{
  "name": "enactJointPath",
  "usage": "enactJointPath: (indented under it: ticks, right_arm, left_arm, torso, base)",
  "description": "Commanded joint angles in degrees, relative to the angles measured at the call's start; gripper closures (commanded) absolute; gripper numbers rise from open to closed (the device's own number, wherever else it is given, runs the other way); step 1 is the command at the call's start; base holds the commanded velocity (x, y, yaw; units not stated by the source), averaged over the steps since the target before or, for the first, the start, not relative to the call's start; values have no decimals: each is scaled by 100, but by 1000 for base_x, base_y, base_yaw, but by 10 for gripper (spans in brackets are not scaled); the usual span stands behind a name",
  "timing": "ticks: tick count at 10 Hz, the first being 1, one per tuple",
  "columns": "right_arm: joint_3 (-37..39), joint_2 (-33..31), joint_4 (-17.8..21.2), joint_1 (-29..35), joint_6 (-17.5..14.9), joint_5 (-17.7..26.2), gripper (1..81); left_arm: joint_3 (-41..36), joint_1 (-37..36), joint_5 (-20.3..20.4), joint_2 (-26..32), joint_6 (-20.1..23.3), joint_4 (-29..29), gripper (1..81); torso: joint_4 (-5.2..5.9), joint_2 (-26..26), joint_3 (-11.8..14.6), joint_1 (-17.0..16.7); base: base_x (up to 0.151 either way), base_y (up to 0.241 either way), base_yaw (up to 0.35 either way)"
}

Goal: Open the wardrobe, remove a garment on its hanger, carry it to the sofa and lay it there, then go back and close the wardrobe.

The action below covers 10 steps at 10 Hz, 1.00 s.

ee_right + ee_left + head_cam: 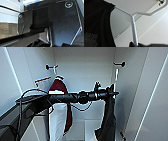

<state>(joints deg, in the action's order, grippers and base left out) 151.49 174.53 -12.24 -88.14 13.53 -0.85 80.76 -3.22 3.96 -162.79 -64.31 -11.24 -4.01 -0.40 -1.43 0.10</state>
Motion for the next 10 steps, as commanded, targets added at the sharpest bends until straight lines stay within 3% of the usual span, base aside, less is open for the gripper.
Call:
enactJointPath:
  ticks: [1,10]
  right_arm:
    - [-68,23,-24,239,-8,296,10]
    - [-68,32,-33,222,-26,287,10]
  left_arm:
    - [-121,-957,263,27,102,-168,811]
    - [-307,-543,474,212,102,-230,811]
  torso:
    - [0,0,0,0]
    - [0,0,0,0]
  base:
    - [-130,0,0]
    - [-130,0,0]
